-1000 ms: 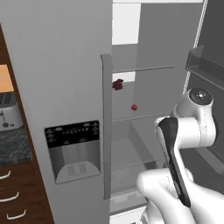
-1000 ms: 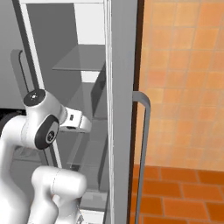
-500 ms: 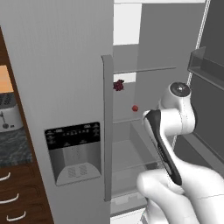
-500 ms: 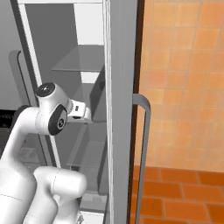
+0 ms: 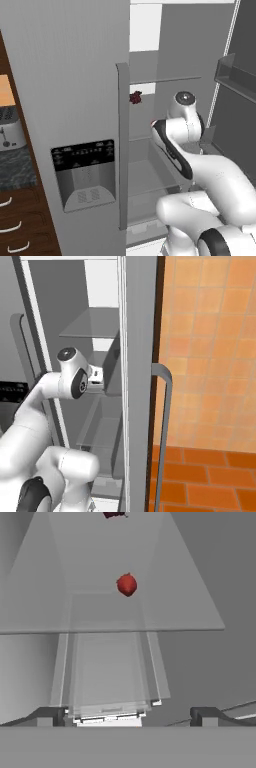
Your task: Take the strawberry from the fridge and place it on top of the pancake, located on the dining counter.
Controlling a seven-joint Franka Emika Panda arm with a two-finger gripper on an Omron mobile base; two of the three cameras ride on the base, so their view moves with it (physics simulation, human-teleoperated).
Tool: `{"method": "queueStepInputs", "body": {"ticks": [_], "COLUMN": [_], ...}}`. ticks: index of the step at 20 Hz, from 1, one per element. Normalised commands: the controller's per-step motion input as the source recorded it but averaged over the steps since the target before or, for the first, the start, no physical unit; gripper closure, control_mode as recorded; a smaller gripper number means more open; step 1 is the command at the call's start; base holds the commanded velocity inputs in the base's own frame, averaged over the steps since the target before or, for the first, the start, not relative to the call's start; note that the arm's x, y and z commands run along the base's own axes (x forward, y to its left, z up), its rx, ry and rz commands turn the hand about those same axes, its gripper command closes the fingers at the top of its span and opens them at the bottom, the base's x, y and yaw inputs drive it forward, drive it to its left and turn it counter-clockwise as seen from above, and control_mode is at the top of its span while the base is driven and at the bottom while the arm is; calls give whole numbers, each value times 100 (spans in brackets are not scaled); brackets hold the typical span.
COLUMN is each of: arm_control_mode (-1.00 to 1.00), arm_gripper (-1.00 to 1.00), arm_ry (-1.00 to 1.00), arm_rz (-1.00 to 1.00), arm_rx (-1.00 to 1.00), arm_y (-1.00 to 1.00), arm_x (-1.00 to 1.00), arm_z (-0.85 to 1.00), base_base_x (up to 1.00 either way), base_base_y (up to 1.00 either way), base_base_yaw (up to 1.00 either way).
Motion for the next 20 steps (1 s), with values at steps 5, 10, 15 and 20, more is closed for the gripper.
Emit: {"method": "queueStepInputs", "body": {"ticks": [5,10,15,20], "arm_control_mode": [-100,-100,-100,-100], "arm_gripper": [-100,-100,-100,-100], "arm_ry": [1,0,0,0], "arm_rz": [0,0,0,0], "arm_rx": [0,0,0,0], "arm_y": [-1,-1,-2,-9], "arm_x": [69,45,33,34], "arm_z": [-21,-18,-25,-2], "base_base_x": [0,0,0,0], "base_base_y": [0,0,0,0], "base_base_yaw": [0,0,0,0]}}
